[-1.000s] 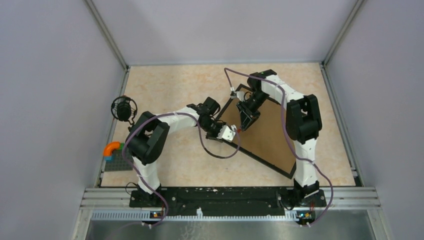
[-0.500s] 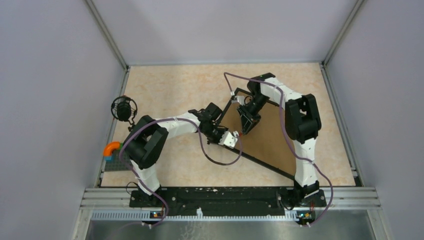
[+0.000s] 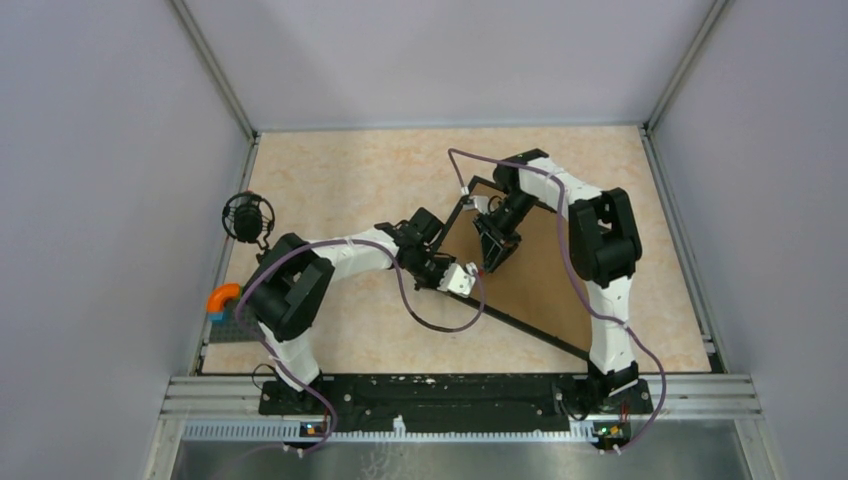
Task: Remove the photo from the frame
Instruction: Release the photo frame item from the photo frame.
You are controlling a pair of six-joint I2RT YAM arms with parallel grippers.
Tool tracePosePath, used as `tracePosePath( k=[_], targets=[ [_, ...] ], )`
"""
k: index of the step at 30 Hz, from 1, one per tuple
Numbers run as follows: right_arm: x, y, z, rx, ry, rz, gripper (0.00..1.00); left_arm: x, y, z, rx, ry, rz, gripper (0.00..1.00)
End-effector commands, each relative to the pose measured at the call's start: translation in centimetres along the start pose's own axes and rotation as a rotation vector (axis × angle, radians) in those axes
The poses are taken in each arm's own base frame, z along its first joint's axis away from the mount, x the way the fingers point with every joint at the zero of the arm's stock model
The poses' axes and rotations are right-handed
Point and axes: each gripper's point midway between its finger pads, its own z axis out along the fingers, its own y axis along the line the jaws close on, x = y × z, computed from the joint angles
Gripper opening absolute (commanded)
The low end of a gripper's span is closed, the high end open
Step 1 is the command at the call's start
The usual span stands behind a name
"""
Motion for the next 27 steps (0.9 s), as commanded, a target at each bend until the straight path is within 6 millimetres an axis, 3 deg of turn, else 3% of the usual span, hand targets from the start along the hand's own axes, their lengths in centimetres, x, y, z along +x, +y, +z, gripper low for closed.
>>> tracePosePath(
  k=[1,7,18,27],
  targets=[
    [-3.1,0.3,-0.7,-0.014,-0.096,-0.041,0.0,1.4,-3.9,0.9,0.096,0.053,-0.075,0.17],
    [-3.8,0.7,-1.5,-0.024,-0.125,-0.071,0.0,1.4,-4.0,0.8,0.095,0.051,-0.079,0.17],
    [-1.3,0.5,-0.6,-0.025,-0.046,-0.055,0.0,1.2,-3.6,1.0,0.093,0.05,-0.073,0.17],
    [-0.6,0.5,-0.5,-0.001,-0.029,-0.081,0.0,1.2,-3.5,1.0,0.088,0.049,-0.075,0.17]
  ],
)
